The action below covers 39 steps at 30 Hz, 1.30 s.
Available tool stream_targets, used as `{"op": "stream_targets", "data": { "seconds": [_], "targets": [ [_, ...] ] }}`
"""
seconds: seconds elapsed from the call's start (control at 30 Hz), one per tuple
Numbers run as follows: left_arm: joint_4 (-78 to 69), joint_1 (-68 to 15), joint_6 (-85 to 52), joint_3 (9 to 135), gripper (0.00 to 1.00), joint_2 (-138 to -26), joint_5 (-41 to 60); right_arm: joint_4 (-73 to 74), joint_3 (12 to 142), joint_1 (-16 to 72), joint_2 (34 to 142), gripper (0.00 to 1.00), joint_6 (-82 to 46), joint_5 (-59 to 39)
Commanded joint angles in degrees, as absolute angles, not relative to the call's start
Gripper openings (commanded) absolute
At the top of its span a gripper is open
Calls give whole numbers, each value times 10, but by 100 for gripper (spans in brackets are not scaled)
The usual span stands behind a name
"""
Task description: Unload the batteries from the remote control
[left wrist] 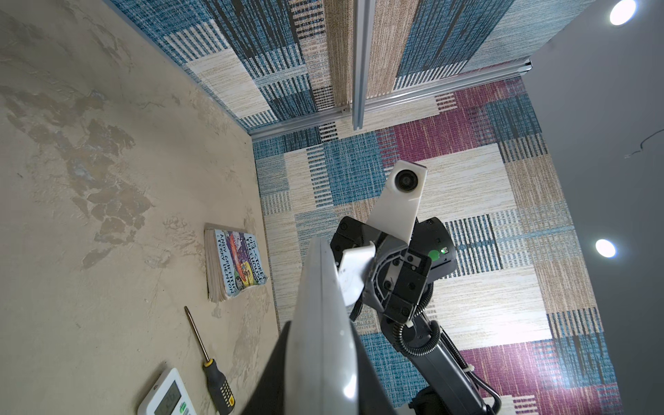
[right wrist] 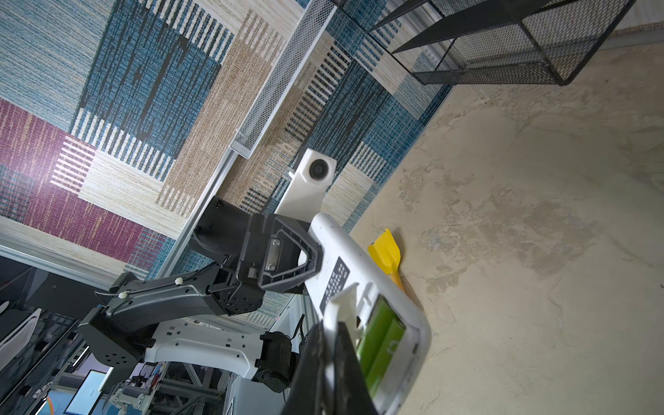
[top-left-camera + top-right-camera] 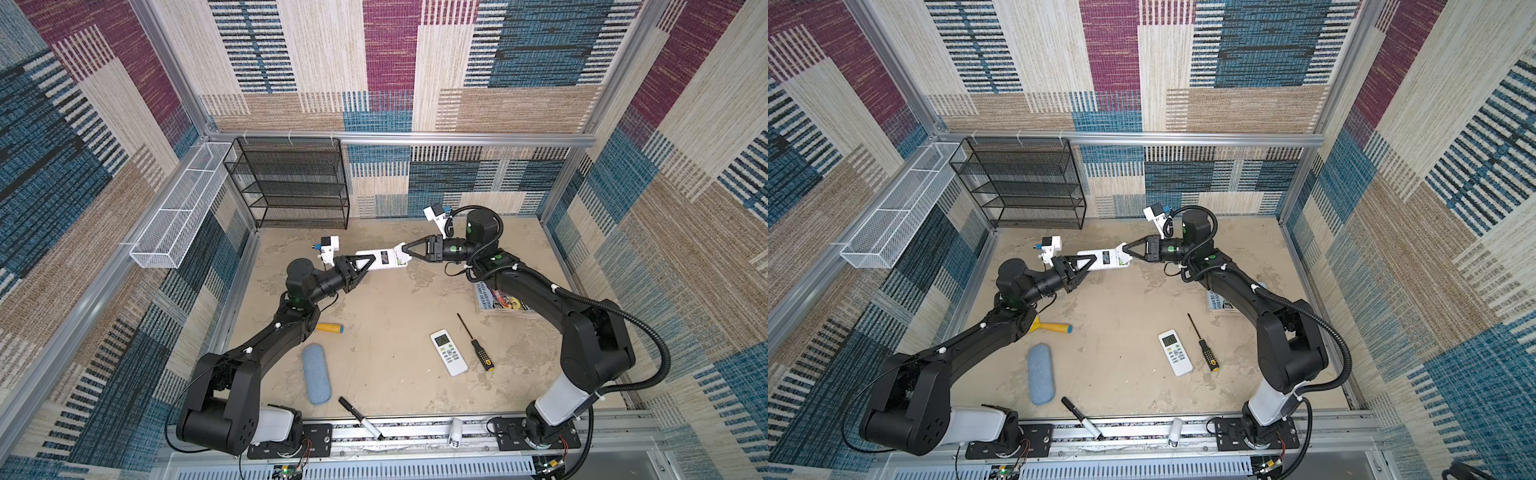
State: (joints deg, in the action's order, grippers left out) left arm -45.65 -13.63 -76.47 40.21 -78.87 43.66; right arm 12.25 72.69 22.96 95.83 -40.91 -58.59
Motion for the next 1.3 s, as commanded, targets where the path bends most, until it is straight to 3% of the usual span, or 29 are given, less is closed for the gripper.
{"op": "stream_targets", "data": {
  "seconds": [0.0, 0.7, 1.27],
  "targets": [
    [-486, -135, -756, 403, 18, -787, 442, 145, 733, 229, 957, 0, -420, -601],
    [-326, -117, -660, 393, 18, -727, 436, 63, 738, 184, 954, 0, -340, -526],
    [-333, -113, -661, 394, 18, -734, 443, 71, 649, 183, 1063, 0, -281, -442]
  ]
}}
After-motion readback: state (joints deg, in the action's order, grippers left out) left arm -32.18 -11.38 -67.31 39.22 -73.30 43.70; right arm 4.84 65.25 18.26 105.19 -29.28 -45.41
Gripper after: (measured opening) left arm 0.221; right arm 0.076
